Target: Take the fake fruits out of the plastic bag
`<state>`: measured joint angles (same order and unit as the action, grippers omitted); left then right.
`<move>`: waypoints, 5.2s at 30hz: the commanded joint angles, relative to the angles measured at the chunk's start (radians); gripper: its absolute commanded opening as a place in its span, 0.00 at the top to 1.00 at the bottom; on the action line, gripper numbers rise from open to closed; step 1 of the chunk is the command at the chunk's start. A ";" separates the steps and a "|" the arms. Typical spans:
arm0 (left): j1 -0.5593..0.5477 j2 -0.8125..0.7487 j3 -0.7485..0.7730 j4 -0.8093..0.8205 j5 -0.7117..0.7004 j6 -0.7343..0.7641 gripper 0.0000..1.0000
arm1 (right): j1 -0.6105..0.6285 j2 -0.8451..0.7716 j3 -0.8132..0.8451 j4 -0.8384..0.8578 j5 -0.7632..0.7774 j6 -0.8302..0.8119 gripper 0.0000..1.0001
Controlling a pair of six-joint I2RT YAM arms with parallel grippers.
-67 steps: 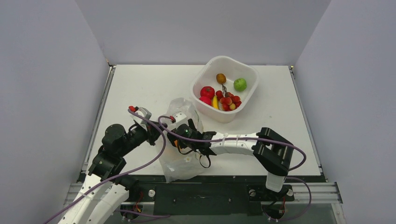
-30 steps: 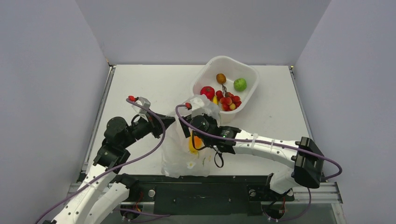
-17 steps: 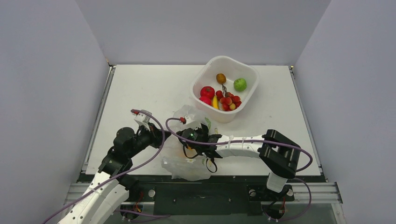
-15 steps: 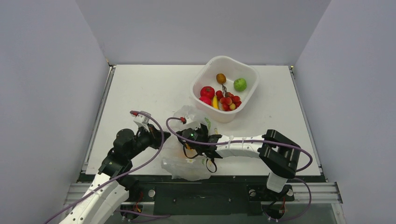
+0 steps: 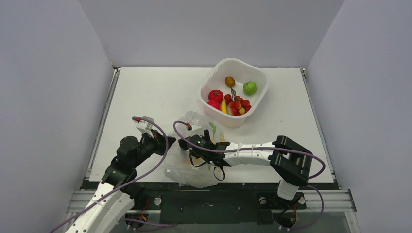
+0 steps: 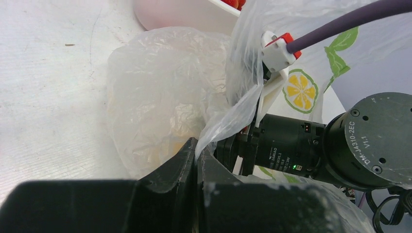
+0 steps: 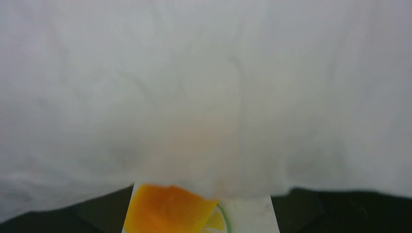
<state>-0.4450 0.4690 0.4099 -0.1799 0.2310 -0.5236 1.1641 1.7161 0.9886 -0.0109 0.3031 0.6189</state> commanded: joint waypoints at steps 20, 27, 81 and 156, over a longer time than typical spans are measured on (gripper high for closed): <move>0.005 -0.006 0.039 -0.002 -0.027 0.008 1.00 | 0.042 0.027 0.027 -0.021 0.007 0.005 0.50; 0.005 -0.006 0.075 -0.049 -0.042 0.040 1.00 | 0.039 -0.104 0.086 -0.054 0.083 -0.072 0.82; 0.006 0.114 0.477 -0.373 -0.467 0.264 1.00 | -0.383 -0.721 0.006 -0.016 0.274 -0.254 1.00; 0.008 -0.256 0.784 -0.146 -0.309 0.472 0.29 | -0.610 -1.187 0.131 -0.249 0.379 -0.410 0.13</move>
<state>-0.4423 0.1841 1.1839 -0.3569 -0.1066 -0.0654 0.5529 0.5308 1.1252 -0.2649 0.6430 0.2024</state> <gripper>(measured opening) 0.718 0.871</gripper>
